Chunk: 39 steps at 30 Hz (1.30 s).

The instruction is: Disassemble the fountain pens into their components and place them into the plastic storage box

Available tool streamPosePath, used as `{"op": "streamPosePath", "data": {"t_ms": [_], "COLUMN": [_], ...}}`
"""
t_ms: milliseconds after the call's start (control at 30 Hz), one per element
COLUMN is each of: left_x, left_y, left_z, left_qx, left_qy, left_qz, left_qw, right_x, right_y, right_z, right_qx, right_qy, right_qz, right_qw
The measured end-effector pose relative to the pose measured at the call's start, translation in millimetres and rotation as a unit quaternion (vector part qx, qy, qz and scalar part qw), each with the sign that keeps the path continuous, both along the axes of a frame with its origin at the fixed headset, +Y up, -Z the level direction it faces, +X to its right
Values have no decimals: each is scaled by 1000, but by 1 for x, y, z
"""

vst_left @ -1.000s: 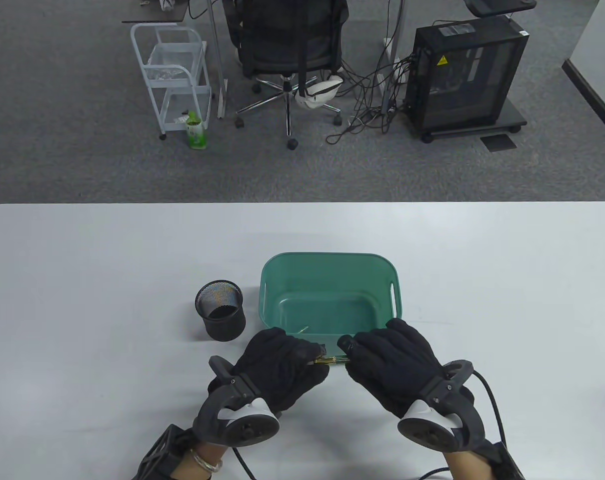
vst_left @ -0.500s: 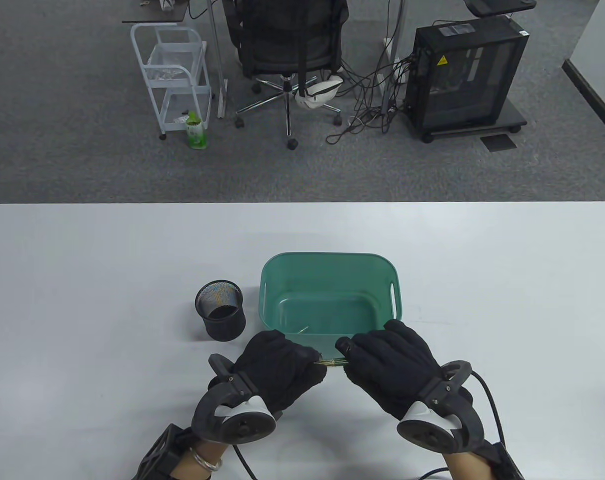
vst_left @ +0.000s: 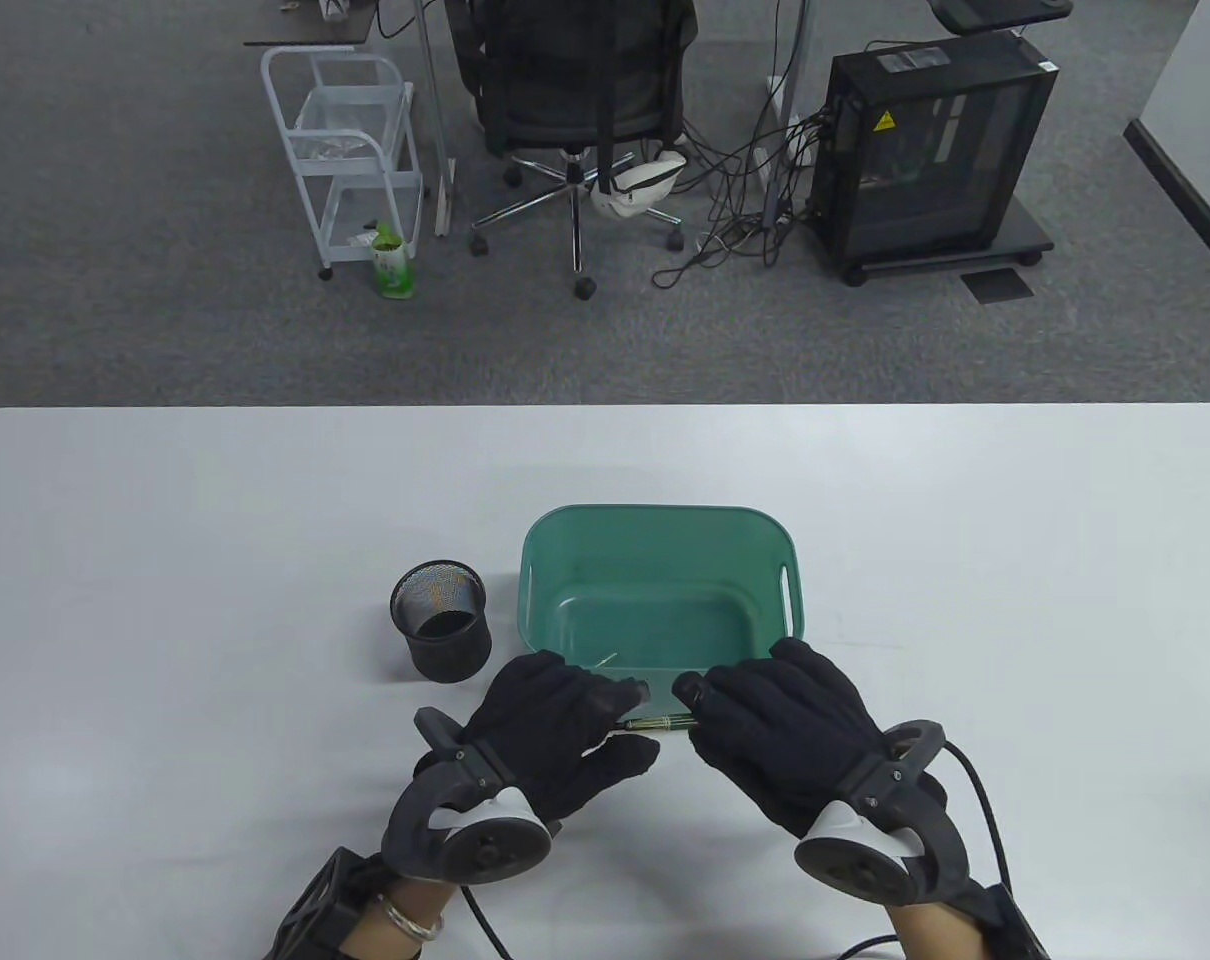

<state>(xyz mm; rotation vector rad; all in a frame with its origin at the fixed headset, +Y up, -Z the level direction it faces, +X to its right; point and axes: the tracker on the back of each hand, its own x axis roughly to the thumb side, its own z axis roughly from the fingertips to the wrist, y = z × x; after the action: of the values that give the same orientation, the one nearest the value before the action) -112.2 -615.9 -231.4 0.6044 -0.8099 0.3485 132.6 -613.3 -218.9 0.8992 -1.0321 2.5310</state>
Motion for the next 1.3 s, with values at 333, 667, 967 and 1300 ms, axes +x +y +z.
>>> {"op": "streamPosePath", "data": {"t_ms": [333, 667, 967, 1300], "left_x": [2, 3, 2, 2], "left_y": [0, -1, 0, -1], "left_z": [2, 2, 2, 2], "left_qx": [13, 11, 16, 17], "left_qy": [4, 5, 2, -4], "left_qz": [-5, -7, 2, 10], "left_qw": [1000, 1000, 1000, 1000], "right_x": [1, 0, 0, -1], "right_y": [-1, -1, -1, -2], "right_z": [-2, -3, -2, -1], "right_qx": [-4, -4, -4, -2], "right_qy": [-3, -2, 0, 4], "right_qz": [1, 3, 2, 1], "right_qw": [1000, 1000, 1000, 1000]}}
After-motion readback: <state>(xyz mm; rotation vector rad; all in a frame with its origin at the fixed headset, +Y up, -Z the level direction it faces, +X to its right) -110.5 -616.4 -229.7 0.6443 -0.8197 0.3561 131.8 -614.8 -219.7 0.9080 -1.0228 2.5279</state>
